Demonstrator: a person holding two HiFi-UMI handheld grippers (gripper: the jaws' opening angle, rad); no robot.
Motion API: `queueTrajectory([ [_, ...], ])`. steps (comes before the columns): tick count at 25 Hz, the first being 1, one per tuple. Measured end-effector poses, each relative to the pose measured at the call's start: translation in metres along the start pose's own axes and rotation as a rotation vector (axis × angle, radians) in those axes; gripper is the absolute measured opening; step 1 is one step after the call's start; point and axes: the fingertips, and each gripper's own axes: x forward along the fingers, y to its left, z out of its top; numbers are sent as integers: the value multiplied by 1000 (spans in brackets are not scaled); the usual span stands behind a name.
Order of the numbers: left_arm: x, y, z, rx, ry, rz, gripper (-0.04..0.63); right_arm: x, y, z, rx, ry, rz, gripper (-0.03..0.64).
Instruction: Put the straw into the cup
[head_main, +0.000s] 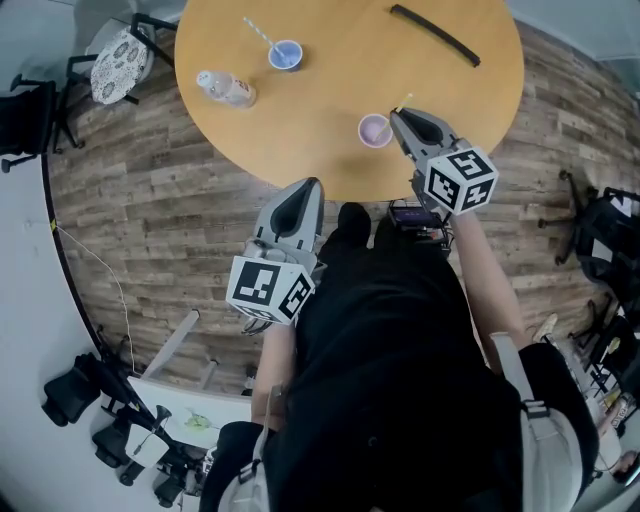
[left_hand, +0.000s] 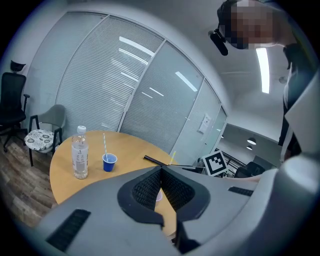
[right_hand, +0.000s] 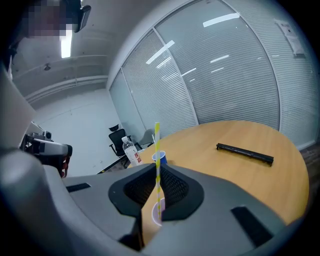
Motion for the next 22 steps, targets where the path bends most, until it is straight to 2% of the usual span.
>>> queueTrajectory([
  [14, -14, 17, -7, -27, 9, 64, 12, 28, -12, -36, 20, 100, -17, 35],
  [22, -11, 18, -10, -32, 12, 72, 12, 34, -18, -51, 24, 139, -22, 35],
])
